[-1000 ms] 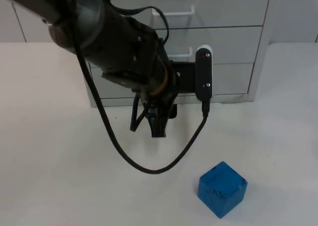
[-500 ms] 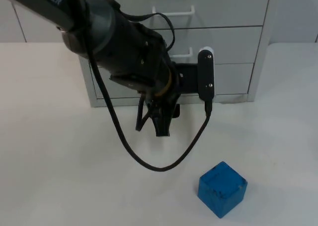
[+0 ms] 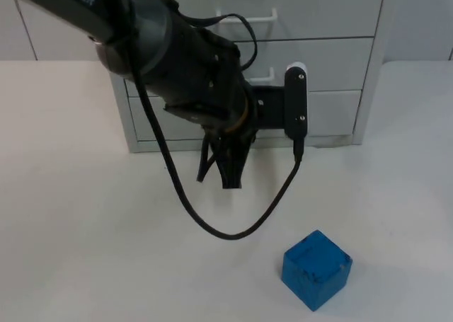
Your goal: Open the drawer with the left hand, place the block into the drawer with the right hand, then close the drawer with the left hand.
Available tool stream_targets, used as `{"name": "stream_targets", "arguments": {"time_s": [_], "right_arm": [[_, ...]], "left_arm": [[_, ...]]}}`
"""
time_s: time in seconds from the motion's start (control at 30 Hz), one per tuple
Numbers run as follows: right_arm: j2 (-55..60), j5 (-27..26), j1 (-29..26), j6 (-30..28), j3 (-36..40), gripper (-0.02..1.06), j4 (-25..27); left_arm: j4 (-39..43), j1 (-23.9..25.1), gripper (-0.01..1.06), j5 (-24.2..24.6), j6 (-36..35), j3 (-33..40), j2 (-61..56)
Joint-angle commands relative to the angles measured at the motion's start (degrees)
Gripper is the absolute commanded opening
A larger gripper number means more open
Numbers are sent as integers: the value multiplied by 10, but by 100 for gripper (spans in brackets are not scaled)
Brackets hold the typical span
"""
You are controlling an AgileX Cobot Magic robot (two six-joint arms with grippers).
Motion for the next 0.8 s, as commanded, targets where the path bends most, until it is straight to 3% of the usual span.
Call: {"name": "stream_targets", "arguments": {"time_s": [0.0, 0.17, 0.2, 0.33, 0.53, 0.77], "right_arm": [[-1, -5, -1, -2, -1, 105, 0], [-1, -10, -1, -2, -1, 105, -1], [-1, -10, -1, -2, -1, 105, -1], [-1, -4, -1, -2, -1, 105, 4], [-1, -4, -1, -2, -1, 105, 4], [-1, -4, -1, -2, -1, 105, 5]], "left_arm": [[-68, -16, 0, 25, 7, 24, -4], [-277, -47, 0, 38, 179, 61, -53], [-277, -47, 0, 38, 179, 61, -53], [-433, -63, 0, 56, 324, 68, -73], [-536, -65, 0, 112, 427, 68, -74], [-550, -73, 0, 130, 468, 68, -74]]}}
